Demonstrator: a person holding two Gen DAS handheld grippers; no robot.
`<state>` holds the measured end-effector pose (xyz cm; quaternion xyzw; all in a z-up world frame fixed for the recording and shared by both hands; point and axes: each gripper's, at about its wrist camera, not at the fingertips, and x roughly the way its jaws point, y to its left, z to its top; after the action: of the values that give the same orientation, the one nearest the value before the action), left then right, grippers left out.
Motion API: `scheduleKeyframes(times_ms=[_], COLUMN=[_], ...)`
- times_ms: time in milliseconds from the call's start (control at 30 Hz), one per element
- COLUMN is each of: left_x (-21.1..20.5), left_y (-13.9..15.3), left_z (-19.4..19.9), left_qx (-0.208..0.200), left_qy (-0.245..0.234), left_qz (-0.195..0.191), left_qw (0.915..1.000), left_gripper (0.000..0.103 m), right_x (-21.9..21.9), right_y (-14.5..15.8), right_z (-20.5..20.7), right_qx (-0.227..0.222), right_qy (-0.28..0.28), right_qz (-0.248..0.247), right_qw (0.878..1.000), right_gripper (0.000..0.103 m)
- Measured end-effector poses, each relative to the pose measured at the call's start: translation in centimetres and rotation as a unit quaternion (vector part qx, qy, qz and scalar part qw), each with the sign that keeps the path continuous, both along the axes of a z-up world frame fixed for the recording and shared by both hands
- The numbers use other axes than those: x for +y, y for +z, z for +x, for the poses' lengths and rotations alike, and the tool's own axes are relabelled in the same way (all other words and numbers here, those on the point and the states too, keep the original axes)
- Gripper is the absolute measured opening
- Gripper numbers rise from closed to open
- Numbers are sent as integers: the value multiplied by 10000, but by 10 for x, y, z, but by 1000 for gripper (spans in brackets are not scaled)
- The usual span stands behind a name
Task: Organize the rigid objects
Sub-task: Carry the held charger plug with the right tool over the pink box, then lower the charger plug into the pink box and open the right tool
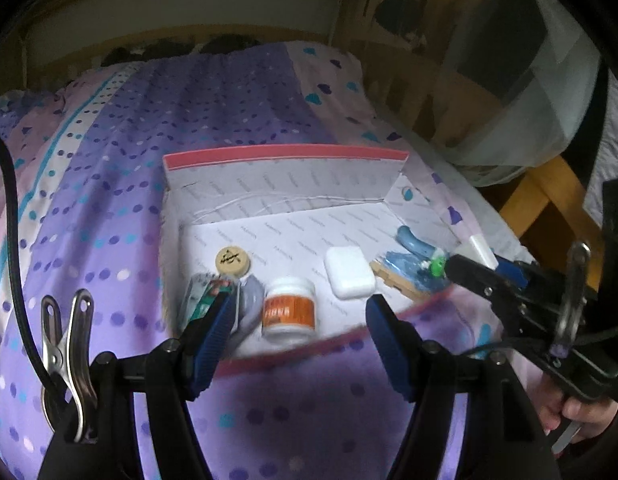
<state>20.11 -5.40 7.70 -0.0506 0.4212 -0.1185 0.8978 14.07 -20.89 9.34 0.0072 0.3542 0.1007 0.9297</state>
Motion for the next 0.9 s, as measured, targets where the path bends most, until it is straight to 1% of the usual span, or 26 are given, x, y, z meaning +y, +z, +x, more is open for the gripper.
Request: scheduleKeyframes(times_ms=[100, 200, 267, 367, 400, 433, 467, 533, 567, 600, 667, 700, 733, 767, 800, 833, 900], left_x=[-7, -14, -20, -34, -36, -37, -35, -27, -24, -22, -17, -15, -16, -19, -24, -27, -27], left_y=[0, -1, -5, -20, -26, -34, -43, -59, -66, -75, -81, -84, -86, -87, -89, -89, -90], left_z=[21, 47, 65, 96, 105, 113, 122, 130, 133, 135, 135, 135, 133, 131, 130, 129, 128], left_qx=[11, 146, 262, 645, 740, 844, 990, 1215, 1250, 1302, 1337, 1358, 1289, 1238, 1201, 1194, 1166], left_qy=[11, 2, 48, 130, 274, 418, 545, 706, 752, 762, 684, 705, 748, 744, 697, 668, 667], left_qz=[119, 223, 335, 524, 625, 708, 725, 643, 646, 745, 606, 563, 587, 680, 867, 956, 956], left_qw=[9999, 9996, 9991, 9965, 9949, 9930, 9909, 9880, 9872, 9857, 9868, 9866, 9871, 9872, 9865, 9860, 9863], left_gripper=[72, 72, 72, 70, 70, 70, 70, 71, 72, 72, 78, 78, 79, 79, 79, 79, 79], right_x=[-8, -11, -12, -13, -12, -10, -8, -4, -4, -4, -2, 1, 3, 2, 0, -2, -4], right_y=[-5, -11, -15, -22, -24, -26, -28, -33, -37, -41, -55, -69, -78, -83, -85, -86, -87], right_z=[29, 59, 78, 105, 115, 126, 136, 154, 166, 175, 190, 195, 196, 194, 193, 191, 186], right_qx=[243, 468, 696, 1112, 1262, 1419, 1524, 1700, 1846, 1953, 2193, 2379, 2288, 2148, 2125, 2075, 1969], right_qy=[-176, -359, -439, -378, -363, -405, -447, -391, -401, -471, -491, -404, -340, -349, -390, -416, -371], right_qz=[-17, -178, -255, -230, -258, -437, -652, -856, -856, -837, -906, -1032, -1126, -1035, -954, -901, -922], right_qw=[9995, 9981, 9963, 9928, 9910, 9881, 9852, 9809, 9783, 9760, 9702, 9649, 9663, 9705, 9717, 9732, 9754], right_gripper=[26, 26, 26, 26, 26, 26, 26, 26, 26, 26, 26, 26, 26, 26, 26, 26, 26])
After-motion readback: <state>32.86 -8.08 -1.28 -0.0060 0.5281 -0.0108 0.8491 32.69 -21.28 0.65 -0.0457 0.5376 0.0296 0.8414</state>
